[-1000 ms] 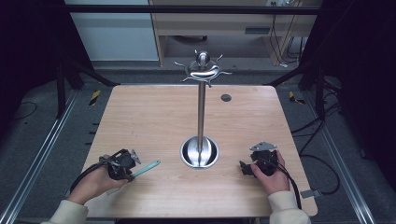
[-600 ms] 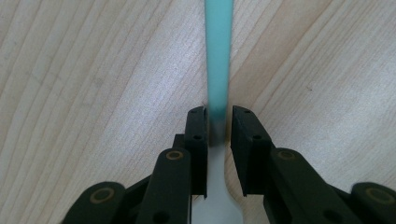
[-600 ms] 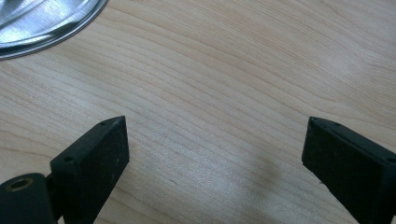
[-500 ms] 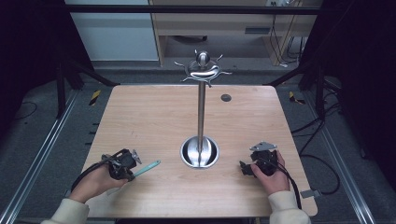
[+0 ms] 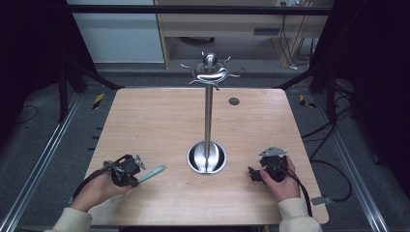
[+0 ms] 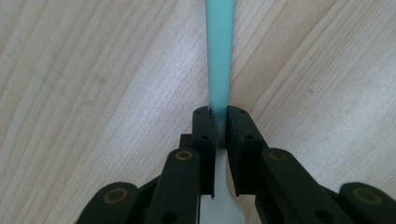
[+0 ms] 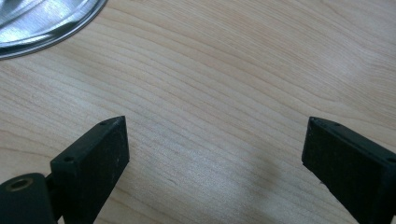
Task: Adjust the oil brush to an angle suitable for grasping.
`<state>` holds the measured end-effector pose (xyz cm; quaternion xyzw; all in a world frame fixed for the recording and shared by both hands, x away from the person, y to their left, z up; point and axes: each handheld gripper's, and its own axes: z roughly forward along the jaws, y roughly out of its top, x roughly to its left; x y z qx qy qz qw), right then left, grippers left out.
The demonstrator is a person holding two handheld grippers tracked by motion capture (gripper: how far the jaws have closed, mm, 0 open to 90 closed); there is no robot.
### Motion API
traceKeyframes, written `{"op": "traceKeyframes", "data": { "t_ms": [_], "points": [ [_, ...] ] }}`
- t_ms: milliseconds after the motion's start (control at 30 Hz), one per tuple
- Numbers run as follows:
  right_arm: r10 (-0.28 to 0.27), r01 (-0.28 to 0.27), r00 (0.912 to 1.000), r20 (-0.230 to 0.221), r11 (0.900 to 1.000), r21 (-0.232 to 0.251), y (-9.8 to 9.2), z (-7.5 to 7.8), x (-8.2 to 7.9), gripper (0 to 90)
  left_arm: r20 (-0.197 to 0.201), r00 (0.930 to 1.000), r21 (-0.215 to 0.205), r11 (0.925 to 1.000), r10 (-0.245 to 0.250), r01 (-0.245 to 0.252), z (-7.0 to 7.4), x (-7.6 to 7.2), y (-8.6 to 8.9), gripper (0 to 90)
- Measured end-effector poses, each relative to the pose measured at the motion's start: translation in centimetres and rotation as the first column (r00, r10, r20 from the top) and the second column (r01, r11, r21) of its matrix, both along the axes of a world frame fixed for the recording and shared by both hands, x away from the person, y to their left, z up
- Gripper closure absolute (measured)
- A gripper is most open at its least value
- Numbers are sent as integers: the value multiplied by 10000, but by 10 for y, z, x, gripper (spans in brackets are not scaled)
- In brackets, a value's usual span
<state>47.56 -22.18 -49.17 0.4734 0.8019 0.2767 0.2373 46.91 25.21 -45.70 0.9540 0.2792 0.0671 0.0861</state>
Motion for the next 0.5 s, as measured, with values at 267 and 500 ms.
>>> {"op": "traceKeyframes", "data": {
  "t_ms": [267,500],
  "points": [
    [-4,4,10000,0,10000,-27,0,0,0,80,923,9955,-1256,9920,236,-119,21,-10,1,819],
    [-3,3,10000,10,10000,-45,1,-1,0,80,1636,9856,-2114,9774,423,-68,34,-18,-2,819]
  ]
}}
